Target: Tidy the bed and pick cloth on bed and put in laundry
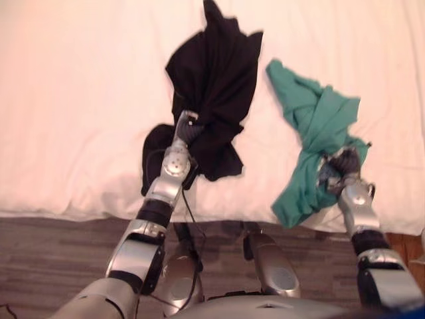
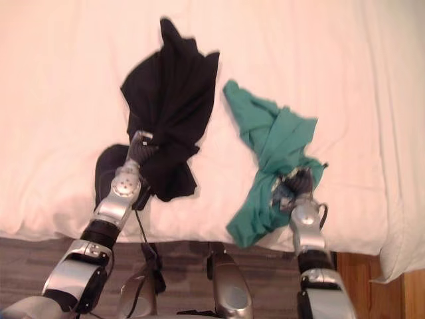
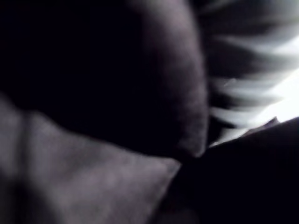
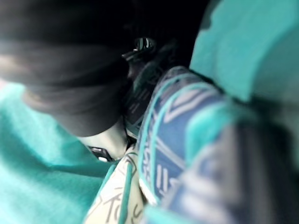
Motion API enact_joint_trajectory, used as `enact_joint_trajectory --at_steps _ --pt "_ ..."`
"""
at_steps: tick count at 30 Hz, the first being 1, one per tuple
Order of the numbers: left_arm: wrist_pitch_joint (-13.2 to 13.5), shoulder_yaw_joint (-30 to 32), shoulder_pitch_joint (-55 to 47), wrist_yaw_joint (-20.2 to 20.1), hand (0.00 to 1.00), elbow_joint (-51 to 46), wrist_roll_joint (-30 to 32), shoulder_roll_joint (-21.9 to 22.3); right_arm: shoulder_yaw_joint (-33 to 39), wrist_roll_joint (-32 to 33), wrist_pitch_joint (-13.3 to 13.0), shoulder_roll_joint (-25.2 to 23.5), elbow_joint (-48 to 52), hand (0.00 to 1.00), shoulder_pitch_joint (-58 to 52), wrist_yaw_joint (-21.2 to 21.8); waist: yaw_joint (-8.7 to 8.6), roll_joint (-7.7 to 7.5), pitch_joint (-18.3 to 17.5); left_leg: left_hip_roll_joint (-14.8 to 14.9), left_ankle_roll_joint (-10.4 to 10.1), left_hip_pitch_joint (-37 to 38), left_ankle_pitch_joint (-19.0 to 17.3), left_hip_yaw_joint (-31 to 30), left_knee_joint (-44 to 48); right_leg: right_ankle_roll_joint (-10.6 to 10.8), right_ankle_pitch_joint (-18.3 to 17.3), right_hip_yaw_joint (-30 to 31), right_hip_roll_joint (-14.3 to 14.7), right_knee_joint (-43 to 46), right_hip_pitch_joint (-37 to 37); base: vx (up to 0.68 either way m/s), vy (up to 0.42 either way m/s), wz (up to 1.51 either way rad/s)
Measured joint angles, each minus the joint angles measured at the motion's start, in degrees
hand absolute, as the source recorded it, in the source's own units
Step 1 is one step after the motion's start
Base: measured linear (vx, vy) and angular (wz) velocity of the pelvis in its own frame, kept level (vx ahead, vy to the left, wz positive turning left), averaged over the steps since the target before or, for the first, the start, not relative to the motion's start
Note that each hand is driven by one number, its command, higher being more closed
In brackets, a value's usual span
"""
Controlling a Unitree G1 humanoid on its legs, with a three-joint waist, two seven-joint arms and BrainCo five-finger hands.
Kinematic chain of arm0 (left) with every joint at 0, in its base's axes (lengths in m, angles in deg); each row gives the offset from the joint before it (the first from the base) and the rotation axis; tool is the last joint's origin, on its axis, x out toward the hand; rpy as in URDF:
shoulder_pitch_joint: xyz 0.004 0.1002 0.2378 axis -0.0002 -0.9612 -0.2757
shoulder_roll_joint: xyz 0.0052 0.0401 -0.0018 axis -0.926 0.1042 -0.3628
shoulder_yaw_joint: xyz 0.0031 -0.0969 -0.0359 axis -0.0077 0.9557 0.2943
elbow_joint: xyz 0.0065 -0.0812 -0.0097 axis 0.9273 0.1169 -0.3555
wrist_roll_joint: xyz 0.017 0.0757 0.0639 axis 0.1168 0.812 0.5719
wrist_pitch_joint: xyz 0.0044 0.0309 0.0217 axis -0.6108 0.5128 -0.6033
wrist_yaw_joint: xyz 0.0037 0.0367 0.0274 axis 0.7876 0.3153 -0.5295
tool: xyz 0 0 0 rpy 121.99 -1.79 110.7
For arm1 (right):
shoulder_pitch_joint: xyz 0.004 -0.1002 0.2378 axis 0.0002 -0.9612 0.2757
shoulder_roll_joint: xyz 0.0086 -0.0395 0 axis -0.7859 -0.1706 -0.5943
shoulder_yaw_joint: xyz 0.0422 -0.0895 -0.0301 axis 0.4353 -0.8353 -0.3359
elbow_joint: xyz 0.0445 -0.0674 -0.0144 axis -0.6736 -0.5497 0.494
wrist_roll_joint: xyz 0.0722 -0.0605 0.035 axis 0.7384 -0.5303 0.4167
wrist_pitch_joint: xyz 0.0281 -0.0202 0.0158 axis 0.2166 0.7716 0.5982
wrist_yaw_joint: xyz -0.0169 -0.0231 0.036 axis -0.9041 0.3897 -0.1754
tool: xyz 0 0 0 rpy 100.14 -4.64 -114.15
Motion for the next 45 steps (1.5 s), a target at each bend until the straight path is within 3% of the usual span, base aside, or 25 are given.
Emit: enact_joint_trajectory --at_steps 3,5,10,12,14,17,26,33,35,38,41,43,44,45 --pt "-2.11 0.7 -4.13 -0.31 1.0 2.64 -0.02 2.0 0.84 0.44 -2.69 -2.87 -2.28 1.0 -5.17 0.83 -1.12 1.75 -3.11 0.05 -0.33 4.92 -1.13 1.38 -1.26 0.12 -1.6 -0.37 0.33 -0.15 4.2 0.14 0.045 -0.05" --pt "-2.81 1.48 -6.34 -0.76 1.0 3.67 -0.03 2.95 2.04 0.37 -3.07 -3.88 -2.77 1.0 -7.36 2.04 -1.51 2.63 -4.57 0.05 -0.4 6.8 -2.06 1.86 -1.22 0.3 -2.24 -0.31 0.35 -0.42 5.96 0.11 0.053 -0.13" --pt "-3.99 3.55 -11.44 -6.35 1.0 7.27 5.18 5.03 6.63 -2.7 -3.82 -4.84 -5.55 1.0 -12.43 7.3 -1.87 5.12 -8.21 0.14 -0.74 11.61 -4.3 3.7 -0.77 0.54 -3.35 -0.28 0.33 -1.73 11.38 0.09 0.038 -0.09" --pt "-3.99 4.76 -12.51 -8.43 1.0 8.45 6.28 5.11 8.74 -4.02 -1.72 -5.01 -6.27 1.0 -12.97 10.75 -2.08 5.3 -8.79 0.27 -0.81 12.82 -4.64 4.34 -0.17 0.61 -3.57 -0.27 0.32 -1.73 12.72 0.02 0.004 -0.02" --pt "-3.99 6.64 -13.9 -10.02 1.0 9.9 6.32 5.24 14.44 -8.51 4.25 -5.54 -6.62 1.0 -13.04 17.2 -2.69 5.65 -9.27 0.87 -1.23 14.89 -4.99 4.42 -0.04 0.37 -3.99 -0.33 0.64 -1.75 14.87 0.0 0.0 0.0" --pt "-3.98 9.02 -14.64 -10.35 1.0 11.23 6.12 5.92 20.47 -14.13 9.43 -6.65 -6.64 1.0 -13.08 22.64 -2.59 5.16 -9.41 2.12 -1.63 16.32 -6.23 4.41 1.41 0.04 -4.29 -0.56 1.55 -1.82 17.0 -0.03 -0.06 0.02" --pt "-3.98 12.6 -16.1 -11.84 1.0 11.22 2.92 5.96 23.22 -17.62 16.61 -7.66 -3.99 1.0 -13.1 29.15 -2.61 5.87 -9.66 4.56 -2.41 15.95 -6.95 5.67 2.96 -0.64 -4.22 0.54 4.16 -1.86 16.63 -0.03 -0.073 -0.07" --pt "-4.24 14.76 -17.48 -16.76 1.0 11.21 -0.88 5.93 26.93 -26.92 17.48 -7.75 -2.32 1.0 -13.11 33.16 -2.52 7.25 -9.9 5.0 -2.79 16.85 -7.26 6.06 2.97 -1.08 -4.39 1.05 4.81 -1.83 17.12 0.02 -0.015 -0.05" --pt "-4.41 15.57 -17.48 -18.01 1.0 11.14 -1.33 6.25 26.22 -31.17 16.64 -7.89 -1.92 1.0 -13.24 31.6 -2.29 7.39 -9.91 4.93 -2.77 16.75 -7.26 5.27 3.1 -1.26 -4.9 -0.34 4.4 -1.82 17.66 -0.02 -0.011 0.26" --pt "-5.23 13.87 -17.47 -16.59 1.0 10.92 -5.84 7.09 21.76 -31.4 14.47 -7.4 -0.59 1.0 -16.17 26.68 -2.09 7.47 -9.94 4.7 -2.41 15.57 -7.34 2.7 3.46 -1.06 -5.94 -3.35 3.36 -1.82 18.38 -0.02 -0.009 0.45" --pt "-5.23 9.5 -17.41 -11.76 1.0 9.27 -13.01 7.63 17.86 -31.3 13.41 -4.74 0.17 1.0 -18.15 23.41 -2.02 7.39 -9.87 3.2 -0.55 12.23 -6.7 -1.54 3.56 0.04 -7.16 -8.17 1.72 -1.81 17.76 -0.01 -0.009 0.75" --pt "-5.23 7.01 -17.34 -9.23 1.0 8.66 -14.99 8.97 16.06 -31.3 13.42 -2.28 -0.9 1.0 -18.93 22.05 -2.16 6.69 -9.81 1.0 3.19 11.01 -4.55 -1.1 2.68 0.77 -8.3 -13.47 -0.91 -0.29 17.81 0.0 0.045 0.98" --pt "-5.22 5.67 -17.35 -8.4 1.0 8.66 -15.14 9.7 15.42 -31.22 13.46 -0.9 -2.08 1.0 -19.91 21.29 -2.4 5.27 -9.74 -1.41 6.59 9.87 -2.11 1.51 3.46 1.31 -10.06 -17.17 -3.92 2.34 17.77 -0.03 0.1 1.15" --pt "-5.22 4.79 -17.42 -7.9 1.0 8.66 -15.17 9.89 15.42 -31.23 13.57 -0.28 -2.8 1.0 -20.47 21.17 -2.42 4.44 -9.8 -2.65 8.23 8.76 -0.87 2.56 4.45 1.56 -11.1 -18.92 -5.55 3.91 17.6 -0.06 0.106 1.31"
